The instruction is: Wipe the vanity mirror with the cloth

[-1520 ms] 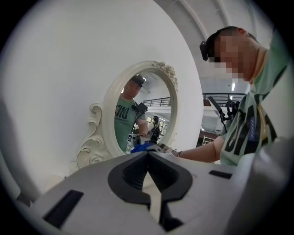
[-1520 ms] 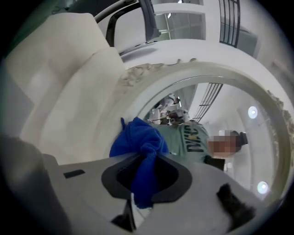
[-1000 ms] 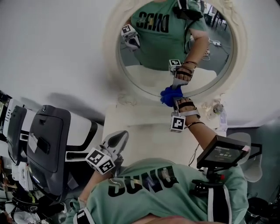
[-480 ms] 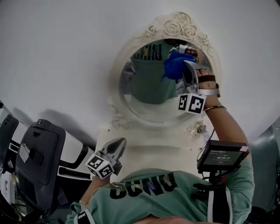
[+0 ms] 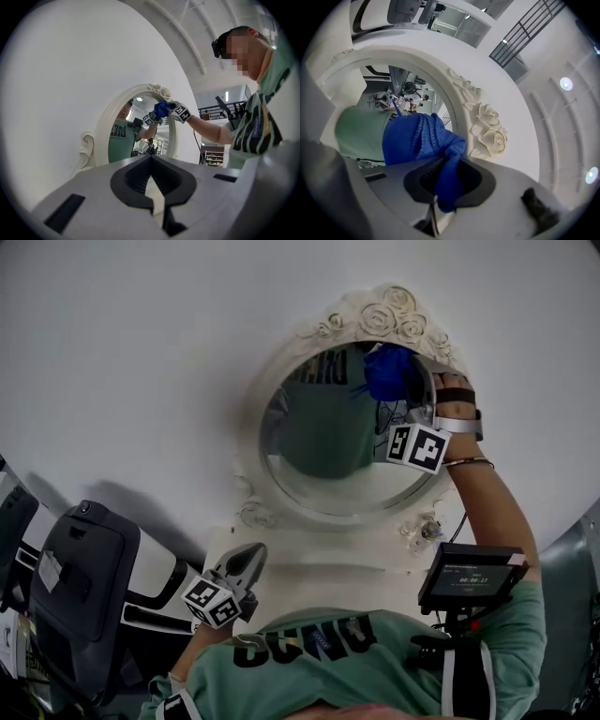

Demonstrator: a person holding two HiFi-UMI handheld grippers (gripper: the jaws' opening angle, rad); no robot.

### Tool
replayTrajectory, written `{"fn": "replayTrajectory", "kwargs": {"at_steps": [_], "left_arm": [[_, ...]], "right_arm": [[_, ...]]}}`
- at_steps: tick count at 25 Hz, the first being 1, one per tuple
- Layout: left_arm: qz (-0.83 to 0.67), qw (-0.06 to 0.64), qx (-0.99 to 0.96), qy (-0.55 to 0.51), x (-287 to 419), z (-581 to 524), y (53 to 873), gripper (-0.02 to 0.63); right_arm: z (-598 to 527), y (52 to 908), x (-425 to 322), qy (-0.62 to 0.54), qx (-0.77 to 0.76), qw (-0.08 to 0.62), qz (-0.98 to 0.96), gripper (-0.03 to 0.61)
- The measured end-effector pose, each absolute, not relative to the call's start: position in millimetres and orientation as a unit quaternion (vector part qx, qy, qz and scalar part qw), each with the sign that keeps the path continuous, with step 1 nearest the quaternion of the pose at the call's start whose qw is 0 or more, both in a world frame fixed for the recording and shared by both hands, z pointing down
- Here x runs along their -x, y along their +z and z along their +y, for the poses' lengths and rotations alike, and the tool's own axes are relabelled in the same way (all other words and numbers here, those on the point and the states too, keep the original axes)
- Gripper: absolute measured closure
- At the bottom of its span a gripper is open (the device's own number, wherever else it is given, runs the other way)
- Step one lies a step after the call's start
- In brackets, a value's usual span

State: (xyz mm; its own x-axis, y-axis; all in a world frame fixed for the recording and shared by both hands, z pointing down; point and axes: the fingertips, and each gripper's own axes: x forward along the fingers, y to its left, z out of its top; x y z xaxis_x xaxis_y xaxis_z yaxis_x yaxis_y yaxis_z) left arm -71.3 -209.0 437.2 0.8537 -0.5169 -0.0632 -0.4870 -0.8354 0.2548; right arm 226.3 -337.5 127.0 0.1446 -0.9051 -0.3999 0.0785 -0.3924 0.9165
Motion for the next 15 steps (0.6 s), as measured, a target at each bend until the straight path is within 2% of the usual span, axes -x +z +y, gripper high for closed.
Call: {"fn": "replayTrajectory", "kwargs": {"at_steps": [6,15], "left_arm": [[-0.250,0.120,-0.959,-0.054,59,-205,438,0.604],[-0.242,0.144,-0.959,-0.017,45,-195,450,0.604]], "right_arm": [[-334,135,-233,-0.543,-0.634,0.421,-0.356,0.525],[-323,302,-248,-0.503,-0.587,0.474,-0.421,0.525]]}}
